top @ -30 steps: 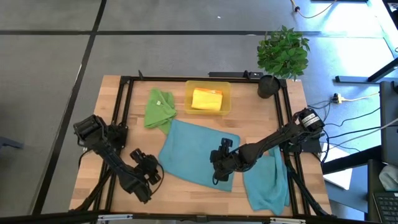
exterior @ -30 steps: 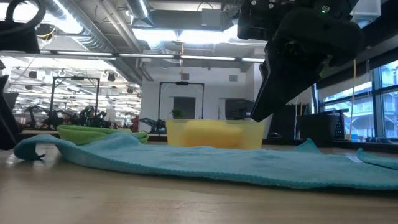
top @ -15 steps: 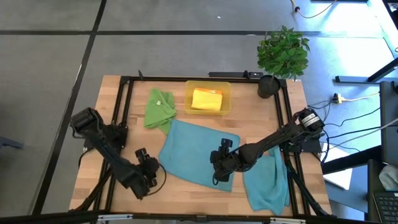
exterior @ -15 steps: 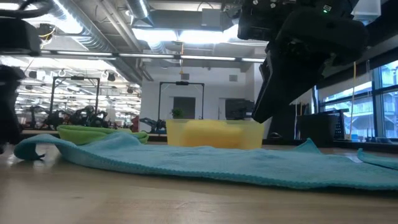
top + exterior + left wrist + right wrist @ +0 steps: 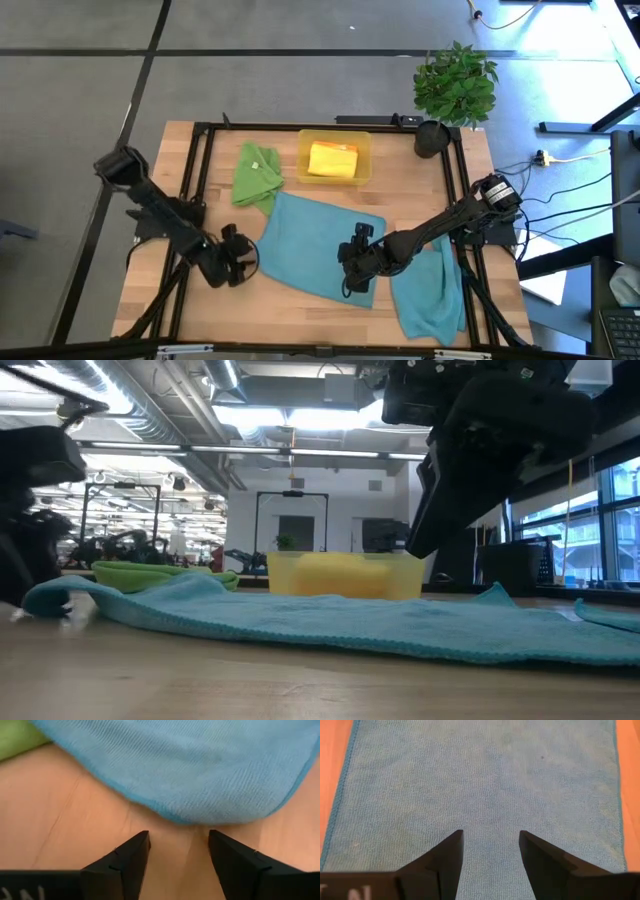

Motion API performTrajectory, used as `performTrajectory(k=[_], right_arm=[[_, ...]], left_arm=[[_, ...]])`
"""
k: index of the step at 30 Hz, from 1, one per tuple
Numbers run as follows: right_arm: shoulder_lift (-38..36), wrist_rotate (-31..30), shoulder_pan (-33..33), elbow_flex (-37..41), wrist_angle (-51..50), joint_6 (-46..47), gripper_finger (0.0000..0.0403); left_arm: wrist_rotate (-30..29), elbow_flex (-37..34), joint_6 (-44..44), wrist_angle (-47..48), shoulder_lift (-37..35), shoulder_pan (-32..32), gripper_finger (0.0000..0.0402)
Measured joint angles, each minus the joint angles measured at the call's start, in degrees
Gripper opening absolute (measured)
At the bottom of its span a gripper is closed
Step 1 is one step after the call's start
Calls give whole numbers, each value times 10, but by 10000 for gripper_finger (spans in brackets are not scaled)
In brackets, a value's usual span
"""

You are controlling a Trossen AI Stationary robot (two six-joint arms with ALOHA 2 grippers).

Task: Fold microfiber towels
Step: Fold the top blue microfiber cloth

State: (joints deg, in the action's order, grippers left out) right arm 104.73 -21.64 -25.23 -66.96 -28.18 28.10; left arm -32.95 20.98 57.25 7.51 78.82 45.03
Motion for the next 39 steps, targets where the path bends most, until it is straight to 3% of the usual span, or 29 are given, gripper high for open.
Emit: performTrajectory(k=[8,14,21,29,39], right_arm=[[0,3,0,0,1,-1,194],[0,7,0,0,1,-1,194],[0,7,0,0,0,-1,194],[0,7,0,0,0,-1,194],[0,-7,7,0,-84,22,194]], left_arm=[[84,-65,-117,-106,-64,-84,203],[217,-72,-228,-254,-61,-117,197],[341,-72,-219,-352,-61,-108,183],[343,-56,-153,-308,-61,-71,180],[314,7,-108,-103,-82,-55,169]])
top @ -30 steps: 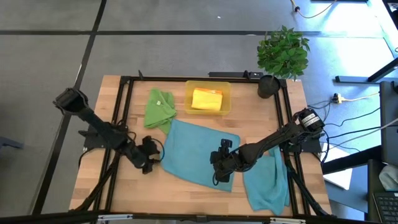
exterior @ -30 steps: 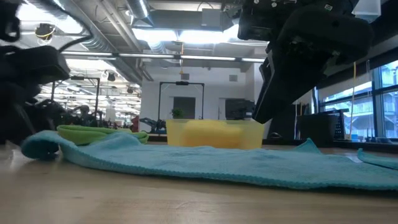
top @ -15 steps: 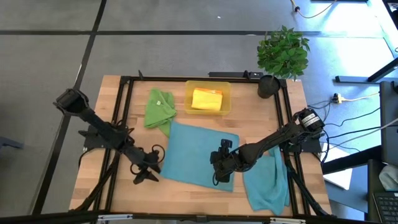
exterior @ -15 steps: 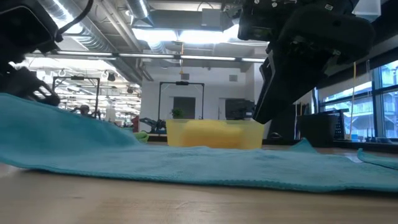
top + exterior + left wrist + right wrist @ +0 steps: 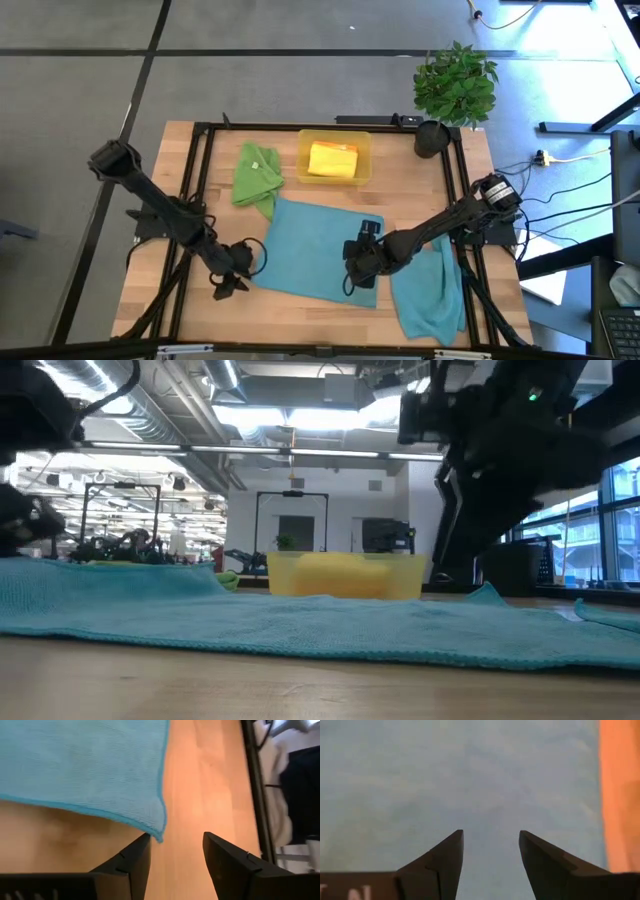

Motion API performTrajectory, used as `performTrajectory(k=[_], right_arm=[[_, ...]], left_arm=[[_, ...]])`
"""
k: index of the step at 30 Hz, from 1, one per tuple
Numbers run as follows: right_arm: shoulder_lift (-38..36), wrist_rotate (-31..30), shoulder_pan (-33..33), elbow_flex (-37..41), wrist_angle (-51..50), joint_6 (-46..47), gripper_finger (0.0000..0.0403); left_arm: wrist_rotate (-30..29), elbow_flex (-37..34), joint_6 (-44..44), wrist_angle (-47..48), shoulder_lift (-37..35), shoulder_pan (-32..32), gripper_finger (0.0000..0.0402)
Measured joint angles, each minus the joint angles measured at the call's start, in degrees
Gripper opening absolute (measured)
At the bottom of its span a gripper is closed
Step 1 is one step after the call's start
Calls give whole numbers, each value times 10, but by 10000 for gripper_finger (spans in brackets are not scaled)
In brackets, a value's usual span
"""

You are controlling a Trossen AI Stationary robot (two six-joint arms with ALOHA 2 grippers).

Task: Fold microfiber towels
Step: Fold the top blue microfiber cloth

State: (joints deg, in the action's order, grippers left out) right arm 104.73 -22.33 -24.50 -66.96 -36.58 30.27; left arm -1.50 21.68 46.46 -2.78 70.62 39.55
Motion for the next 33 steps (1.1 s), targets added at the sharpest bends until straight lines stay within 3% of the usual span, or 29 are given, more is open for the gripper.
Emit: performTrajectory(k=[5,7,10,12,23,33], right_arm=[[0,-4,20,0,-49,6,194],[0,-3,32,0,-65,-4,194],[0,-1,53,0,-77,-19,194],[0,3,69,0,-78,-33,190],[0,44,155,70,-72,-84,128],[-8,102,134,109,-87,-28,66]], left_arm=[[-48,101,-1,181,-16,0,153],[-94,148,-13,246,-16,2,145],[-182,195,-46,265,-7,9,137],[-210,203,-72,251,9,10,133],[-203,203,-25,208,198,7,127],[-224,204,8,258,220,-51,127]])
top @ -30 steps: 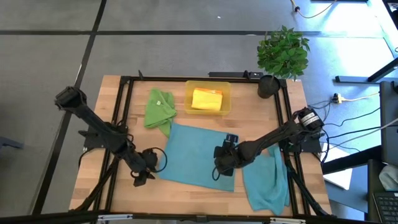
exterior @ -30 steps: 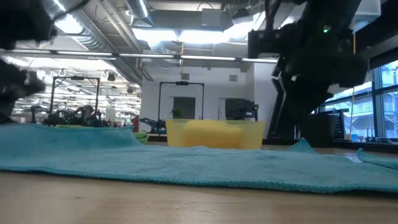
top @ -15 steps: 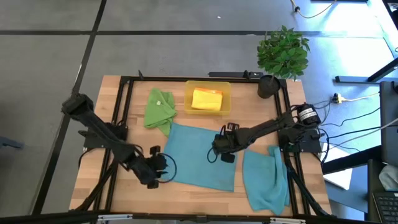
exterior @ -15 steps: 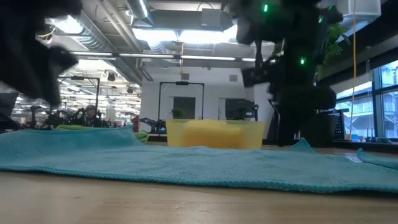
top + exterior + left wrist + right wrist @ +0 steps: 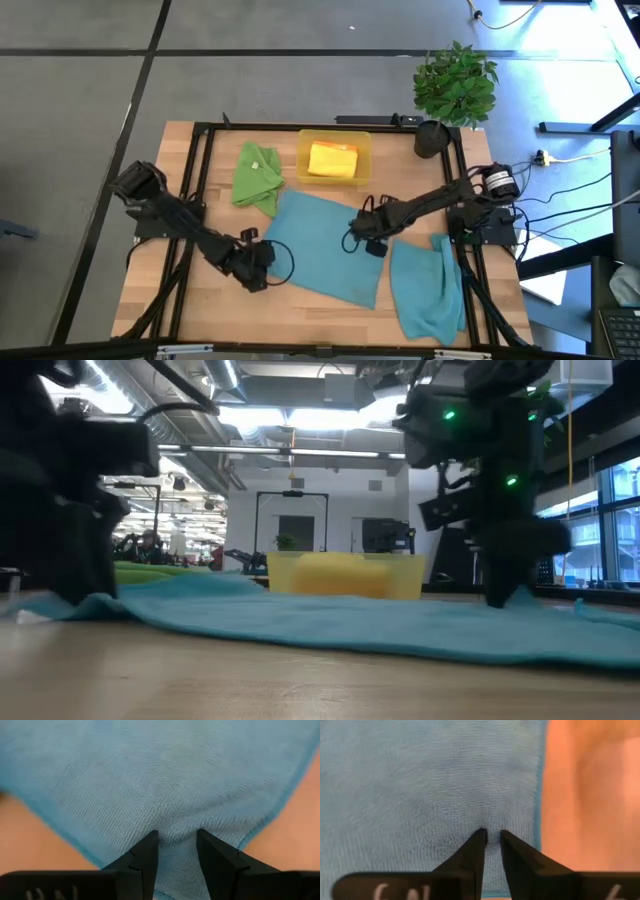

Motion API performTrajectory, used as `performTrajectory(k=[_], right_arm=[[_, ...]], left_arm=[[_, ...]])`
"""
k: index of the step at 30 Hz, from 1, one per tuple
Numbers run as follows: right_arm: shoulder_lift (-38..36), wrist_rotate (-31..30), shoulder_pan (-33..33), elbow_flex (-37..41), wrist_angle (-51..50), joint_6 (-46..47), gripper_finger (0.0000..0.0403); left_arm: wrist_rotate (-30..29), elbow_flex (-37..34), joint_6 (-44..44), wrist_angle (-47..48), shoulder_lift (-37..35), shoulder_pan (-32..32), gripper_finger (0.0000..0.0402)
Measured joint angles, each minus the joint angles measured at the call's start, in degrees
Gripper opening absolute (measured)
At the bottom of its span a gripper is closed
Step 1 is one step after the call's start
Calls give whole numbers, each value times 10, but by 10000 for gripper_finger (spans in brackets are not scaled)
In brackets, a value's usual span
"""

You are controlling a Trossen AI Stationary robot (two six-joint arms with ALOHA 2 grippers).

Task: Fold microfiber towels
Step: Fold the top blue microfiber cloth

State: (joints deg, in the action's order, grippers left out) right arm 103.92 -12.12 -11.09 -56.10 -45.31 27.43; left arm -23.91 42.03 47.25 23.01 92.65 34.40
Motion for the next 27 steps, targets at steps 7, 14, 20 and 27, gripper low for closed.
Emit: performTrajectory(k=[7,14,20,27], right_arm=[[1,91,-74,-31,-30,83,48],[4,173,-143,-47,28,157,53],[5,205,-183,-47,157,172,53],[5,197,-195,-48,225,149,53]], left_arm=[[-14,-1,-43,41,-6,-55,127],[-26,8,-124,54,-5,-97,127],[-56,47,-201,110,-4,-123,127],[-120,93,-273,175,-4,-154,127]])
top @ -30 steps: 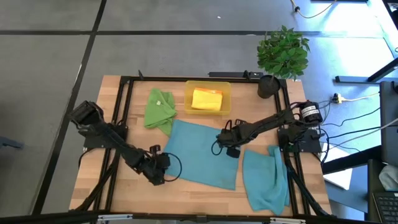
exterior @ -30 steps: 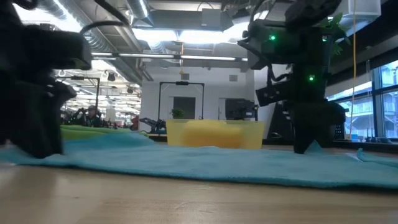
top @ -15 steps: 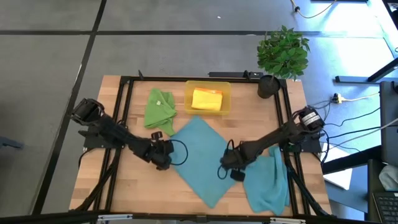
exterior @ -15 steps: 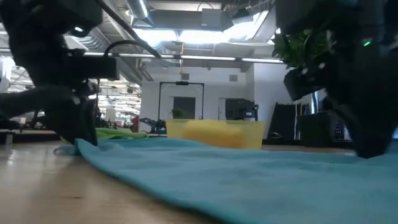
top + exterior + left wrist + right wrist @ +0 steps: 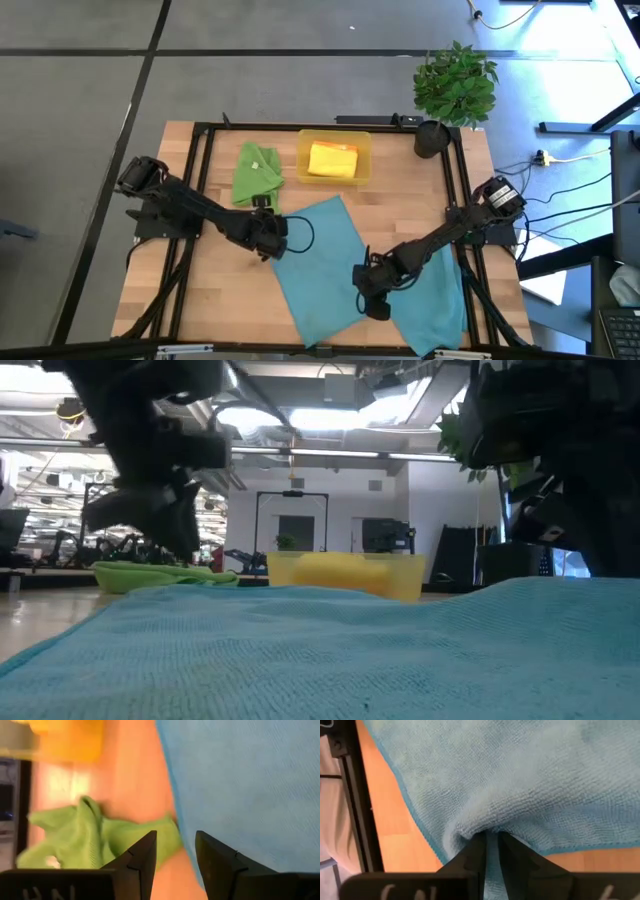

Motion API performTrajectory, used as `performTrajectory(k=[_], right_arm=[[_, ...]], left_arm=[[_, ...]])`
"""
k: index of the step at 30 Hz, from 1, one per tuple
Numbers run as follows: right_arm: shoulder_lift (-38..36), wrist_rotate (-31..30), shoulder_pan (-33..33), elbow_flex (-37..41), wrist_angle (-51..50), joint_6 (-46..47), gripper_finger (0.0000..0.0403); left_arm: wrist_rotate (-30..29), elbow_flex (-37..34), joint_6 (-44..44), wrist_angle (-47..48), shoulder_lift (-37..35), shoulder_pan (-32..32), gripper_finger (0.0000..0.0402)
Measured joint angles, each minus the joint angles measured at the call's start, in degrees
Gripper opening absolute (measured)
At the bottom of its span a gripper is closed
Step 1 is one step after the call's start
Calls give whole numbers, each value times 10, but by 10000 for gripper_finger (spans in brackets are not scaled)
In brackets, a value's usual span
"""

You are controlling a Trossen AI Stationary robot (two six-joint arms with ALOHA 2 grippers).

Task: Fold microfiber towels
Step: Fold the top blue microfiber cloth

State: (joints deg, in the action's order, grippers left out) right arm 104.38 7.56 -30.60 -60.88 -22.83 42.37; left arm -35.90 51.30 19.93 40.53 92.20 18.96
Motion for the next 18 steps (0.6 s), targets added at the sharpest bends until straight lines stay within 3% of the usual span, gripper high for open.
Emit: performTrajectory(k=[8,18], right_arm=[[0,9,4,0,-7,-24,53],[-1,46,4,-1,-7,-41,53]], left_arm=[[11,82,-26,-8,-4,42,127],[13,84,47,-8,-4,148,127]])
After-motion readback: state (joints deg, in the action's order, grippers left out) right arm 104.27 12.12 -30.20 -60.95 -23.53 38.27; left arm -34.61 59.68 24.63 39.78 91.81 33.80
